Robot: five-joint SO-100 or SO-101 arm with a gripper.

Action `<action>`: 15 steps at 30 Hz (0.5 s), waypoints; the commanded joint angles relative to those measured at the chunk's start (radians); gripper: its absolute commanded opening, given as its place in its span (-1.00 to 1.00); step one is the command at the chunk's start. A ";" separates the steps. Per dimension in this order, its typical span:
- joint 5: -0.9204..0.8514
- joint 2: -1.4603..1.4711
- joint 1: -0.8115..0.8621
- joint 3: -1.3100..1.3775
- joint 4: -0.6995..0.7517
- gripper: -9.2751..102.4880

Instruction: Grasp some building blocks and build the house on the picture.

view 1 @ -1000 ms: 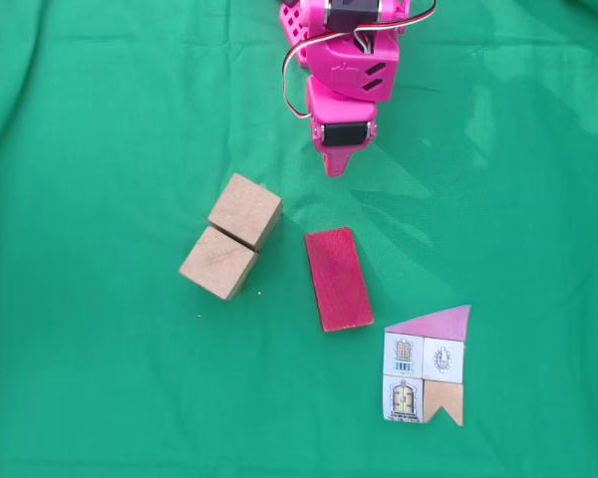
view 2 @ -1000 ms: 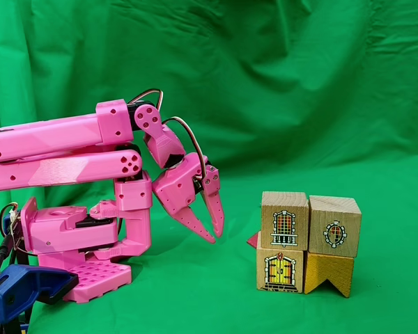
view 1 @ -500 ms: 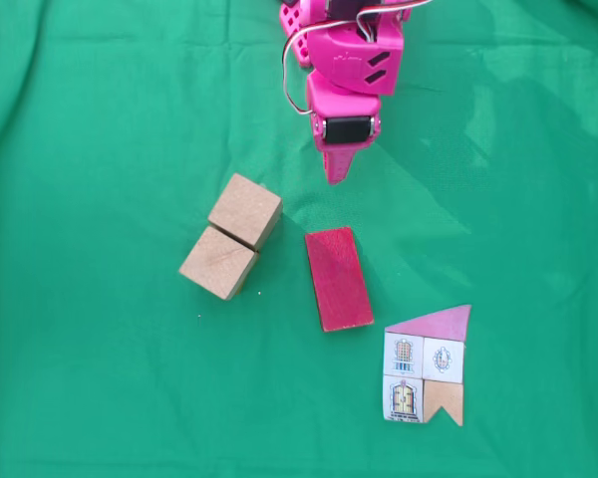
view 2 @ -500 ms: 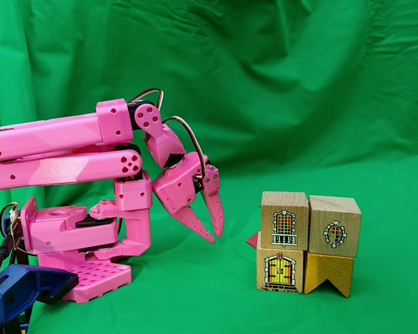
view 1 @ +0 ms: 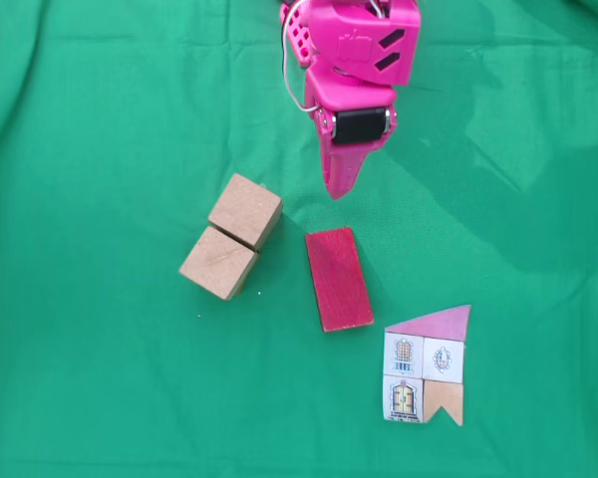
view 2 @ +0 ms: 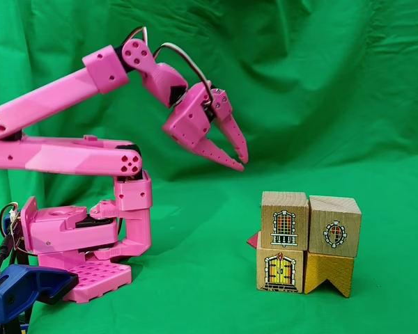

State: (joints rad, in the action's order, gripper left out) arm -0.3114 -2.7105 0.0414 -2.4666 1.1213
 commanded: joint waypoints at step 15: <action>-0.917 0.071 0.008 0.100 -0.014 -0.84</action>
State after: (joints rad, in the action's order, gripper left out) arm -1.0723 -2.6430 0.0445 -2.4053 1.1213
